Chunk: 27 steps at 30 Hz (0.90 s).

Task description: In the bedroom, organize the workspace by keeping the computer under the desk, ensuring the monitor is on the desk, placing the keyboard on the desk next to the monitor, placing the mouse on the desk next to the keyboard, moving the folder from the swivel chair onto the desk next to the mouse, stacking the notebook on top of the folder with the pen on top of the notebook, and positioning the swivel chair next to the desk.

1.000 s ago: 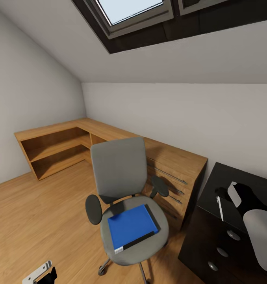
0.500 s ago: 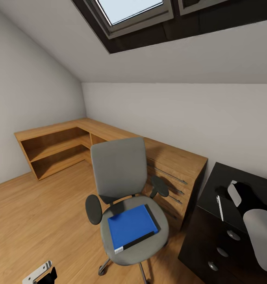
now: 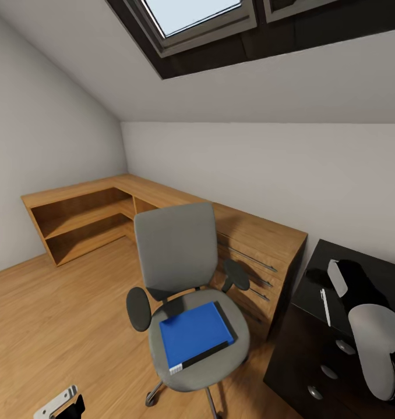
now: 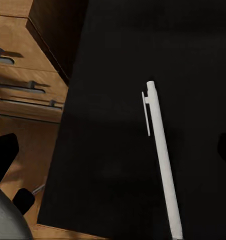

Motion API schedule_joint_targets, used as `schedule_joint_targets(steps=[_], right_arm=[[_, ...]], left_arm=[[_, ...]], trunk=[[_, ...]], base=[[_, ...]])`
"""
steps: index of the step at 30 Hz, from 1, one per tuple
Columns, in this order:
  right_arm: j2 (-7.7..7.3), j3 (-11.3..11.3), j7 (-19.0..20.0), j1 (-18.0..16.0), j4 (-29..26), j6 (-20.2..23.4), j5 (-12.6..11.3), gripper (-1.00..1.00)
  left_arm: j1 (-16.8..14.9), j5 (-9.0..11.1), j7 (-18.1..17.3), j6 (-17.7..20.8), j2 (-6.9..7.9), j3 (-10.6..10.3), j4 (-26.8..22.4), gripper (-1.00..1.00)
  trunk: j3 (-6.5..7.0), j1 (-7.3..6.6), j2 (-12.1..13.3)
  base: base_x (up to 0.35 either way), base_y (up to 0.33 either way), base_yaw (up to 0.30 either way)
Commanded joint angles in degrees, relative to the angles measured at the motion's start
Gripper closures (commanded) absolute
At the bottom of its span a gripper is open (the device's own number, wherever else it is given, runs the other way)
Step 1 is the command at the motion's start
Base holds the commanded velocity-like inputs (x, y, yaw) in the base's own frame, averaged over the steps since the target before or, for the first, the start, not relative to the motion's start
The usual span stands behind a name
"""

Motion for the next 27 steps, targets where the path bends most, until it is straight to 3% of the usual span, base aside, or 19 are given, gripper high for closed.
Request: schedule_joint_targets(steps=[1,5,6,7,12,13,14,21,27], right_arm=[[0.34,0.0,-0.5,0.0,-0.1,0.2,-0.5,-1.00],[3.42,0.1,-0.6,0.2,-0.4,0.3,0.9,-1.00],[4.42,0.1,-0.5,0.4,-0.6,0.3,2.7,-1.00],[7.22,0.1,-0.5,3.1,-4.7,0.1,6.7,-1.00],[7.86,1.9,-0.5,6.9,-9.6,0.1,7.1,-1.00],[8.21,5.1,-0.4,7.7,-10.2,0.0,7.0,-1.00],[8.68,5.9,-0.4,7.9,-10.3,0.0,7.1,-1.00],[12.17,8.1,-0.6,8.9,-10.3,-0.3,7.3,-1.00],[12.81,9.2,-0.7,9.3,-10.2,-0.5,7.7,-1.00]], left_arm=[[0.0,0.4,0.4,-0.1,0.07,-0.2,-0.1,-1.00],[0.0,0.4,0.4,-0.1,0.04,-0.3,1.4,-1.00],[0.0,0.4,0.3,-0.1,0.04,-0.4,1.5,-1.00],[0.0,0.3,0.4,-0.1,0.00,-0.4,1.8,-1.00],[0.0,0.3,0.4,-0.1,-0.02,-0.4,1.8,-1.00],[0.0,0.3,0.4,-0.1,-0.02,-0.4,1.8,-1.00],[0.0,0.3,0.4,-0.1,-0.02,-0.4,1.8,-1.00],[0.0,0.3,0.5,-0.1,-0.02,-0.4,1.8,-1.00],[0.0,0.2,0.5,-0.1,-0.02,-0.4,1.8,-1.00]], trunk=[[-0.05,0.00,0.0],[-0.05,0.00,0.0],[-0.05,0.00,0.0],[-0.05,0.00,0.0],[-0.05,0.00,0.0],[-0.05,0.00,0.0],[-0.05,0.00,0.0],[-0.05,0.00,0.0],[-0.05,0.00,0.0]], base=[[0.000,0.000,0.000],[0.000,0.000,0.050],[0.000,0.000,0.184],[0.000,0.000,0.250],[0.000,0.000,0.255],[0.000,0.000,0.257],[0.000,0.000,0.257],[0.000,0.000,0.258],[0.000,0.000,0.258]])
